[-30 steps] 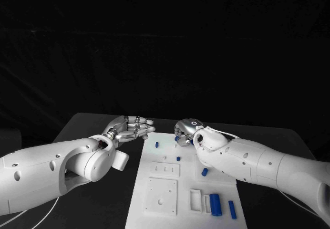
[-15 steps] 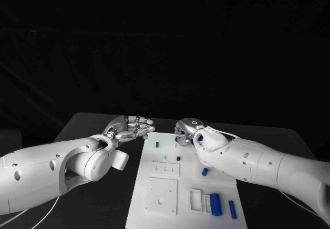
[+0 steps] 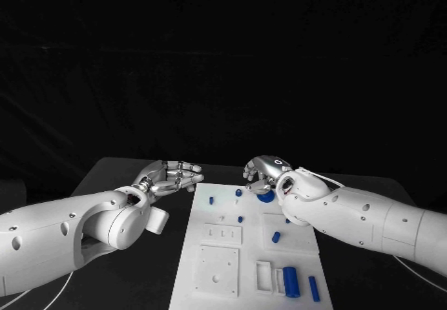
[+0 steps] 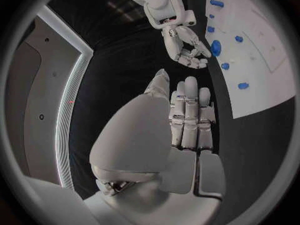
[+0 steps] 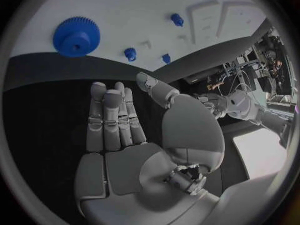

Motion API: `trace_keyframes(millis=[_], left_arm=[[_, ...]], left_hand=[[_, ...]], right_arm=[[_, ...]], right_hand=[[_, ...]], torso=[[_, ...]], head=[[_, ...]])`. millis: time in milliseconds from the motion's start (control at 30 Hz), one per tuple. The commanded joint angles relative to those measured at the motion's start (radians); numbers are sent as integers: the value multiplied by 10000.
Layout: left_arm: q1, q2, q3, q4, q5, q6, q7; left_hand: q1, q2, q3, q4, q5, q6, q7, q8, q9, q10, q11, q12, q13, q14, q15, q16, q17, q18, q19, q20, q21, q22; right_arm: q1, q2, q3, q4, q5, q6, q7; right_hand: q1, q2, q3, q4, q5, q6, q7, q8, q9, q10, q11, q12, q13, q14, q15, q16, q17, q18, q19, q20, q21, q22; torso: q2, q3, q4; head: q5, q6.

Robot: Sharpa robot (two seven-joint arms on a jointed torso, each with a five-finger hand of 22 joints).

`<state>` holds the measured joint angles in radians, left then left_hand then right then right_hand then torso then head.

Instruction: Assemble the parts on the task board

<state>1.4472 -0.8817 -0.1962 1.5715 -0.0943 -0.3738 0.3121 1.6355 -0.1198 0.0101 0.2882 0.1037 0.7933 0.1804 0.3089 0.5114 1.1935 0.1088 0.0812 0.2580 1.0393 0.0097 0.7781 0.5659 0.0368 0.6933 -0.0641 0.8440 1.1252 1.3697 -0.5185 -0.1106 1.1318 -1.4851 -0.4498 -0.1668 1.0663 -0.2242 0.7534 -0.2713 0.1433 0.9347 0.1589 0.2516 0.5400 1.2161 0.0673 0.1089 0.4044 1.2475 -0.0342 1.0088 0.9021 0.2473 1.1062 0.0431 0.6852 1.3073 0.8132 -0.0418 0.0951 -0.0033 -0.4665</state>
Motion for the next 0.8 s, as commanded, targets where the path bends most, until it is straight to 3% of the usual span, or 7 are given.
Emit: trace_keyframes(millis=[33,167,200,300,433,567,800], left_arm=[[22,-15,7,-24,-57,224,138],[22,4,6,-91,-57,243,144],[22,-1,6,-97,-57,257,142],[22,-9,5,-104,-57,253,138],[22,23,5,-158,-57,275,140],[20,62,3,-203,-57,304,142],[18,75,3,-219,-57,291,131]], left_hand=[[-37,-32,5,4,16,99,3,-62,13,48,-6,35,14,57,0,-40,-10,1,-54,-209,-42,-10],[-36,-37,2,2,17,104,2,-61,15,43,-5,29,15,56,-1,-42,-11,-1,-55,-211,-42,-11],[-37,-39,0,3,16,106,1,-62,16,36,-3,23,15,56,-2,-43,-11,-2,-56,-213,-42,-12],[-38,-40,-2,4,16,108,1,-64,19,21,2,11,14,56,-2,-46,-12,-4,-57,-215,-42,-13],[-36,-46,-6,2,16,109,1,-68,21,1,9,-6,13,55,-1,-49,-14,-7,-59,-218,-42,-15],[-37,-43,-6,4,15,110,2,-70,23,-11,14,-16,13,54,1,-51,-15,-9,-61,-220,-42,-16],[-40,-37,-7,6,14,107,4,-76,24,-23,19,-28,13,53,3,-54,-17,-13,-63,-221,-41,-18]], right_arm=[[116,-307,24,63,733,481,438],[231,-603,68,-33,1039,895,552],[236,-632,75,-102,1084,987,578],[237,-608,101,-427,1560,1622,569],[238,-412,101,-945,1630,2203,652],[229,-224,101,-1237,1629,2290,715],[10,-113,101,-1438,1386,2550,627]], right_hand=[[-91,61,-340,-48,8,-168,-40,-35,25,755,-180,481,448,-1,-273,65,-1,145,-15,-21,-18,189],[-58,148,-877,-125,306,-307,-237,-89,41,1355,-397,2226,2177,210,-506,202,46,145,258,-127,30,164],[-90,187,-1196,-149,459,-328,-255,-107,59,946,-515,3817,3734,278,-535,371,163,145,350,-204,72,185],[-94,221,-1307,-142,554,-355,-271,-158,66,-278,-494,5734,5605,307,-561,813,539,145,551,-326,326,237],[-227,349,-1632,-176,936,-535,-271,-275,46,-194,-490,7405,6755,549,-520,1589,1166,145,934,-547,880,279],[-267,402,-1853,-177,1111,-694,-172,-374,25,-325,-404,8574,7539,522,-490,2025,1633,145,1058,-722,1306,262],[-319,411,-1948,-174,1073,-926,-80,-523,-57,-462,-317,9059,7760,470,-406,2172,1888,145,1030,-787,1534,246]], torso=[[-31,27,-80],[-61,44,-143],[-65,46,-146],[-70,65,-166],[-50,92,-168],[-51,80,-124],[-36,105,-111]], head=[[5,73],[53,94],[54,101],[59,98],[58,107],[17,63],[32,38]])
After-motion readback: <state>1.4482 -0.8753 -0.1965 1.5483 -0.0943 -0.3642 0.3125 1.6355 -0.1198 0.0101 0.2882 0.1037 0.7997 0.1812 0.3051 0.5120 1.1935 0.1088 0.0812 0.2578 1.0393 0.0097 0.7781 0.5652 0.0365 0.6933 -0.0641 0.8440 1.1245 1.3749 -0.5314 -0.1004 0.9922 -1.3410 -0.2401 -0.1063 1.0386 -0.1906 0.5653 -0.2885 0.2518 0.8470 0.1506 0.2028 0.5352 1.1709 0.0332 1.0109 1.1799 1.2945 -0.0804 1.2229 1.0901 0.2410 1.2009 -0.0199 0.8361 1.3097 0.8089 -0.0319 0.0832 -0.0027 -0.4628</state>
